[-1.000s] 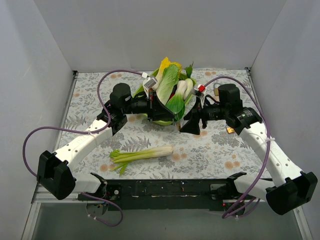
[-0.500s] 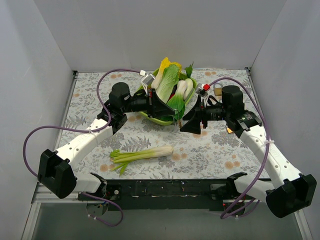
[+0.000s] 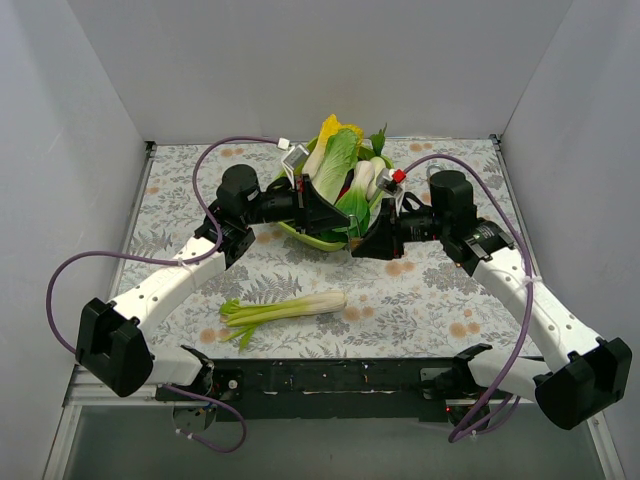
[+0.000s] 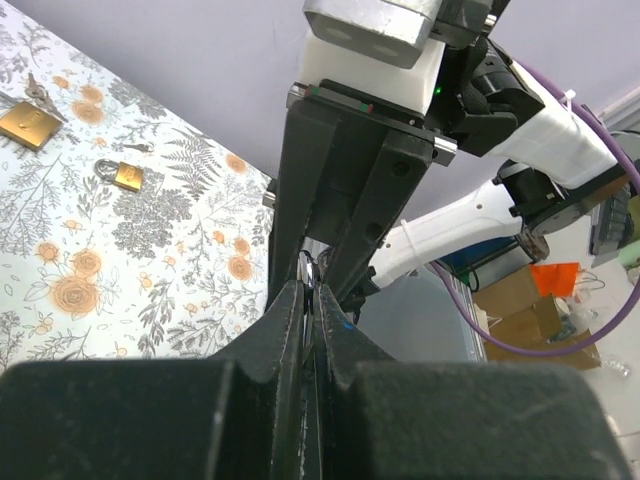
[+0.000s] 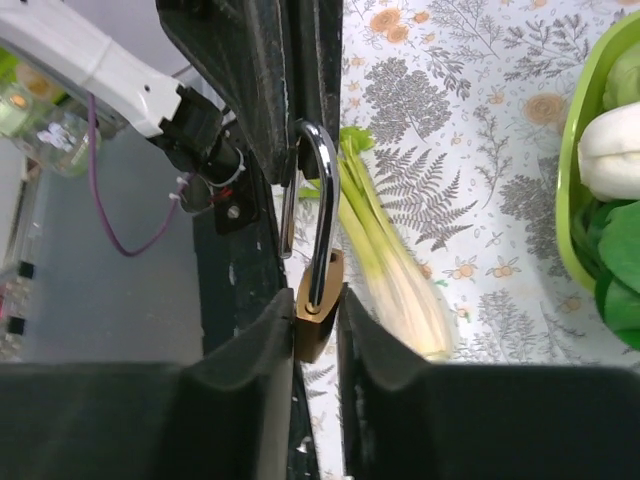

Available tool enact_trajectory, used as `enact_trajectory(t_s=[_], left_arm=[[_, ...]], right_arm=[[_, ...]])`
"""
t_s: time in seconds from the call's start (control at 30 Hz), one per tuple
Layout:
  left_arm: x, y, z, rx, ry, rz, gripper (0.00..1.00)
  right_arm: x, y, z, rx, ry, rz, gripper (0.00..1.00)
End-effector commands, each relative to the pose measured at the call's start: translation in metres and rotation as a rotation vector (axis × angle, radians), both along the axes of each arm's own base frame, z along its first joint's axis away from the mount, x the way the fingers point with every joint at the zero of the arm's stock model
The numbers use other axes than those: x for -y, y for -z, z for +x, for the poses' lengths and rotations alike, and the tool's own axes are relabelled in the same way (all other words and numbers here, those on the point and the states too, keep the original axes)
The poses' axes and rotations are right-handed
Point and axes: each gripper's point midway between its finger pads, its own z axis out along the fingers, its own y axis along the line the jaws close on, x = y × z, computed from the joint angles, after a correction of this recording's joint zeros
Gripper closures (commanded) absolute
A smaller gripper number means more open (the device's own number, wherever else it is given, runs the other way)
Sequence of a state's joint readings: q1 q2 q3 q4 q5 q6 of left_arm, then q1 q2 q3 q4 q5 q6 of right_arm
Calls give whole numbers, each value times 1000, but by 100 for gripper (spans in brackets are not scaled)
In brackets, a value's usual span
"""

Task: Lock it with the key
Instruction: Pick up the lock from the center of the board.

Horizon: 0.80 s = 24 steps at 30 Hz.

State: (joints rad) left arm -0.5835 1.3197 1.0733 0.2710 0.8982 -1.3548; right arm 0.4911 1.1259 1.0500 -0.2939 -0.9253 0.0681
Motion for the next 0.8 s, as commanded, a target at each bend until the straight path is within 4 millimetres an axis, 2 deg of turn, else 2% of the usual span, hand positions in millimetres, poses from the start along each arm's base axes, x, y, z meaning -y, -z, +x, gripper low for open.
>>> enact_trajectory(t_s=[0.0,0.07,0.1,0.13,0.23,0.27,0.3,0.33,0.37,0.5,0.57,0.63,0.77], left_arm=[[-5,-16,-3,56,-12,-34,100],[-7,-14,-5,58,-13,-30,100],[-8,-14,-6,59,-14,-28,100],[-10,-8,-6,50,-15,-12,95],[-23,3,-10,56,22,40,56],[-30,8,-6,126,26,67,39],[-34,11,-9,170,38,91,35],[-38,23,-12,142,39,149,30],[-41,22,-11,230,36,165,20],[-48,21,-22,310,54,183,15],[-51,18,-35,361,121,165,15],[-52,15,-43,481,181,139,15],[-40,15,-38,620,166,161,20]], right_arm=[[-3,-26,8,84,18,42,86],[-3,-27,8,86,21,42,99],[-3,-27,7,86,19,42,99],[-1,-25,5,77,17,35,99],[2,-21,-1,70,-15,-1,99],[3,-20,-3,80,-30,-10,99],[3,-22,-4,112,-48,-15,99],[4,-20,-7,109,-64,-21,99],[7,-17,-10,95,-71,-35,99],[10,-9,-20,97,-141,-65,99],[9,-10,-24,131,-191,-67,99],[10,-2,-30,114,-221,-100,99],[7,2,-34,176,-266,-151,99]])
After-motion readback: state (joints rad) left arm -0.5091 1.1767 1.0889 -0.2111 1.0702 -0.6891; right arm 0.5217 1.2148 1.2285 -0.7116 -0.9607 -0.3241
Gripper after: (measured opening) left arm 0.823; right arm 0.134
